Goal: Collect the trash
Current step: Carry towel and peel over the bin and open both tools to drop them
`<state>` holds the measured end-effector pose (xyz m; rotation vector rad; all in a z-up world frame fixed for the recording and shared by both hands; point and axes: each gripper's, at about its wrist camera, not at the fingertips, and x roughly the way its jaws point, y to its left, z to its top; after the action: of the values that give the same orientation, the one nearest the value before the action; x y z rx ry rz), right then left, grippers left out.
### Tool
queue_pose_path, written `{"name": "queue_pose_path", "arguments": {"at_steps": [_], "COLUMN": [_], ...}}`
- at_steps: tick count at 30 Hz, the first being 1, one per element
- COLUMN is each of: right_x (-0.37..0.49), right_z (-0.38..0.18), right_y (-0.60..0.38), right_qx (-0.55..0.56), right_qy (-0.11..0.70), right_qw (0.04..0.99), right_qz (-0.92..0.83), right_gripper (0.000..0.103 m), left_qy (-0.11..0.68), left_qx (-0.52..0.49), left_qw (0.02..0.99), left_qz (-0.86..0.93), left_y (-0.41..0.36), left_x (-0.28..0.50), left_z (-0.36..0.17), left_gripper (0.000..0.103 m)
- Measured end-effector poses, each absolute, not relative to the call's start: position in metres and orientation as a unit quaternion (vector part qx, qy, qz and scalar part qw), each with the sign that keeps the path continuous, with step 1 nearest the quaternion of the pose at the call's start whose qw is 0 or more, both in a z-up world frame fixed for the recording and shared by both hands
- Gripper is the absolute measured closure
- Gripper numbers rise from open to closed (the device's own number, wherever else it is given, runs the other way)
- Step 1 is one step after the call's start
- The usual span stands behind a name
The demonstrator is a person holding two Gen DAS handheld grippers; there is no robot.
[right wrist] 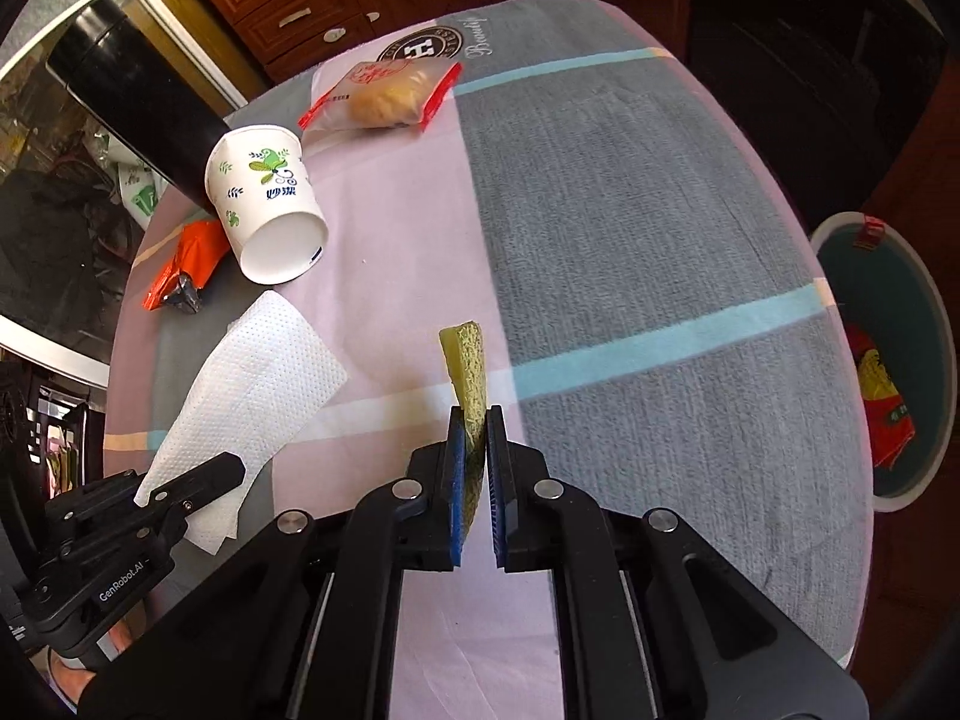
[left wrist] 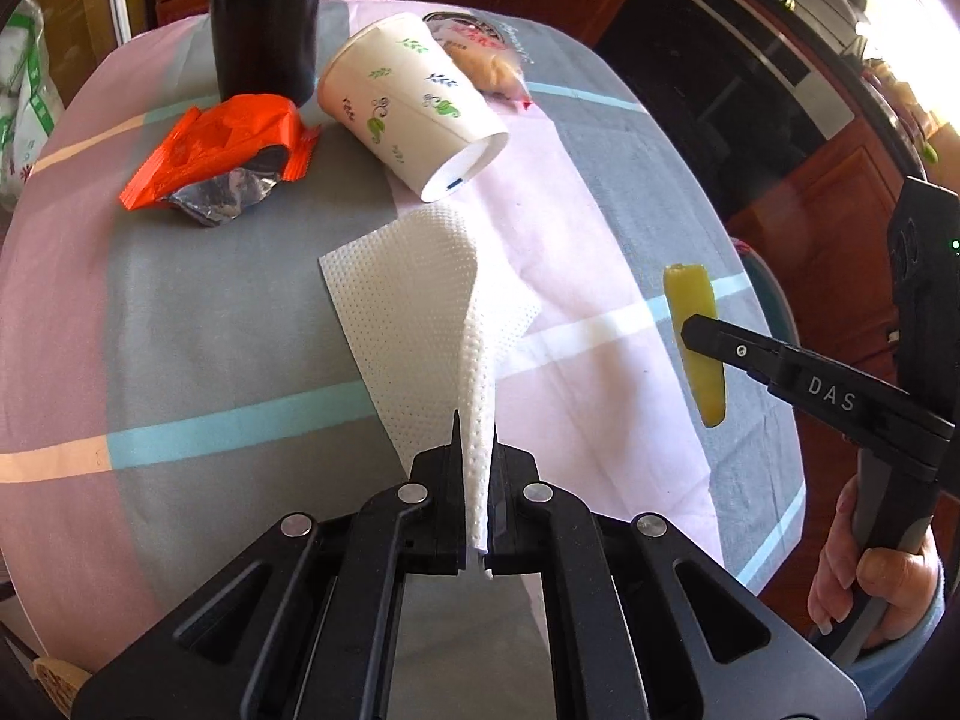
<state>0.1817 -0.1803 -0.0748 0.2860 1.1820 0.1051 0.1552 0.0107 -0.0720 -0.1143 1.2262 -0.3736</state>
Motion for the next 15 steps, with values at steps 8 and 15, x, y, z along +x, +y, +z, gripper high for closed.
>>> {"name": "queue_pose_path", "arguments": {"at_steps": [8, 15], "right_x": [0.158, 0.137], "right_z": [-0.050, -0.037], "right_y": [-0.223, -0.272], "right_qx": [0.165, 0.195], "right_qy": [0.522, 0.496], "right_qw": [0.835, 0.845], "right_qz": [0.044, 0.032], "right_gripper": [0.096, 0.096], "left_qy": [0.561, 0.552], "left_qx": [-0.017, 0.003], "left_qw": [0.800, 0.797], "left_qz": [-0.212, -0.244], "left_y": [-0.041, -0.086], "left_x": [0.138, 0.131], "left_z": [-0.046, -0.034], "left_gripper": [0.099, 0.099]}}
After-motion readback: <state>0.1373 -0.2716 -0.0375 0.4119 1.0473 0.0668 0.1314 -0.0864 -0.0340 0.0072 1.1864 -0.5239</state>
